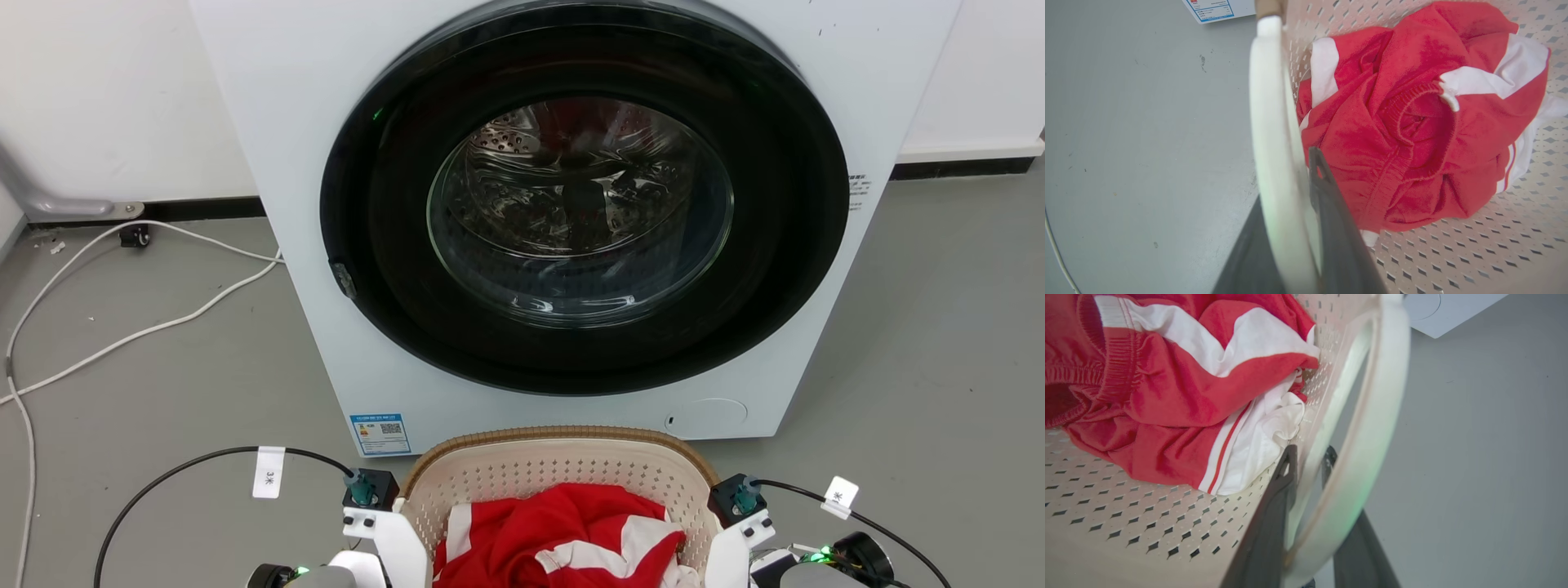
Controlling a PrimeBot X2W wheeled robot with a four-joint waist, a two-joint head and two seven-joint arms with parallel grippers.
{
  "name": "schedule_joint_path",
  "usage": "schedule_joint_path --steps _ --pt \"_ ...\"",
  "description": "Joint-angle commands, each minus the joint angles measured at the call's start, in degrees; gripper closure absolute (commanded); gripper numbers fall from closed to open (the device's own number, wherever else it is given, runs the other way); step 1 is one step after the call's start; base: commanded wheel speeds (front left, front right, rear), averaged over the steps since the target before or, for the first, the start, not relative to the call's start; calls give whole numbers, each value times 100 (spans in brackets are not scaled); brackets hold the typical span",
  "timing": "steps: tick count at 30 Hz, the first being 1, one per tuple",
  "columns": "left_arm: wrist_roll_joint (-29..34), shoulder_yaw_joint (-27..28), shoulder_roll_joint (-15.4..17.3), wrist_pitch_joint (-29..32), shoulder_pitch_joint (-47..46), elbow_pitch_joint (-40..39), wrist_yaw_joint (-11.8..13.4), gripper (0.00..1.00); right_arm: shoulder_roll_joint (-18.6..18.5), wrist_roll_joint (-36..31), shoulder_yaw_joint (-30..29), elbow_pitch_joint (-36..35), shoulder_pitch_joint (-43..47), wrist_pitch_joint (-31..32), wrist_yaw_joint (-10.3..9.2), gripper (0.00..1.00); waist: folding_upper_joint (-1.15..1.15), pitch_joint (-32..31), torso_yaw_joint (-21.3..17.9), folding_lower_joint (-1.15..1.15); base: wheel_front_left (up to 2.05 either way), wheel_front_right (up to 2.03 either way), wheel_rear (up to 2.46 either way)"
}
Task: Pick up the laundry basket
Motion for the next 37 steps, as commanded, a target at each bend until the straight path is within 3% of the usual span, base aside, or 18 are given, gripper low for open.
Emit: schedule_joint_path --steps 1,37 --pt "-20 -16 -36 -86 -199 -58 -59 100 33 -12 79 -12 -45 -1 68 100 0 12 -3 0 0 0 0" --pt "-242 -208 -8 -135 -247 -34 -60 100 22 340 390 5 -98 -38 69 100 0 71 -42 0 0 0 0"
